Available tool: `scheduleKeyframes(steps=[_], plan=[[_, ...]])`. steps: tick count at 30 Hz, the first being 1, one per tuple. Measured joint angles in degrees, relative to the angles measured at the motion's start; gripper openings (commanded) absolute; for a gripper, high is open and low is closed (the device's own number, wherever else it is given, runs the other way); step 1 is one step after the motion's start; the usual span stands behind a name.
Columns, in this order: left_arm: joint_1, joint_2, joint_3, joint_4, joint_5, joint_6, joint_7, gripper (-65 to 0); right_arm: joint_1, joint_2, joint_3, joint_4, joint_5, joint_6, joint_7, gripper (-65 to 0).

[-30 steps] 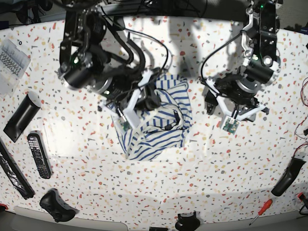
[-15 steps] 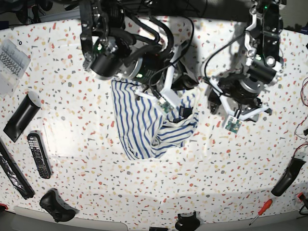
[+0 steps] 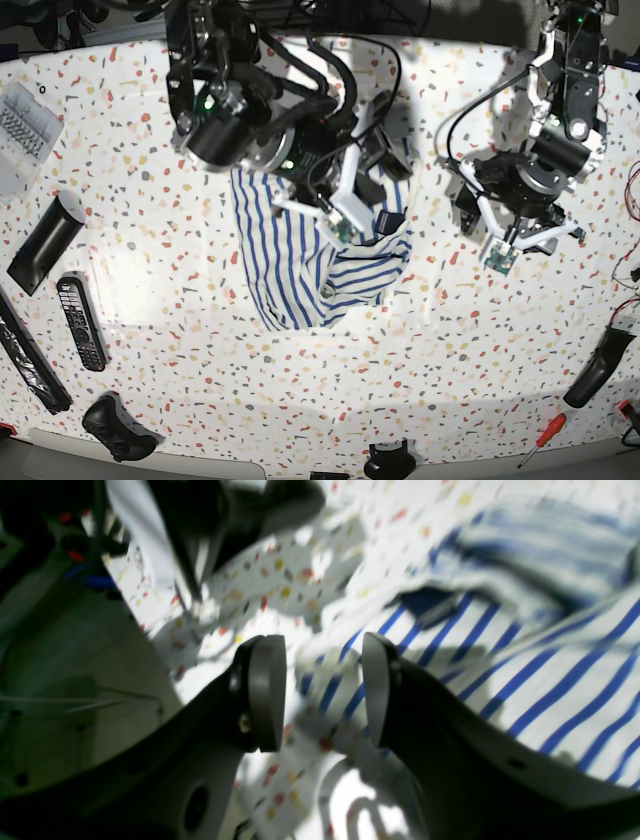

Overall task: Layout the t-shirt on the table in an organized manner, then fold the t-shirt properly
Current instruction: 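Open the right gripper and move it away from the shirt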

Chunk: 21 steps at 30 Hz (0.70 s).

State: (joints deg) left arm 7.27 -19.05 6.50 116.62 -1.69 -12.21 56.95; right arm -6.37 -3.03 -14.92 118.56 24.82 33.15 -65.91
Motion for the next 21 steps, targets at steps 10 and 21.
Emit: scheduleKeyframes(steps=[10,21], plan=[[-1.14,0.02,0.31,-0.02,-11.32,-14.67,-5.92,-32.4,10.16,-0.5,4.09,0.0,-22.01,-13.11,8.7,-40.6],[-11.41,-0.13,3.13,-13.27,-11.47,-15.06,-7.08,-32.4,4.81,4.13,31.08,0.04,-7.52,-1.88,6.34,-40.6]])
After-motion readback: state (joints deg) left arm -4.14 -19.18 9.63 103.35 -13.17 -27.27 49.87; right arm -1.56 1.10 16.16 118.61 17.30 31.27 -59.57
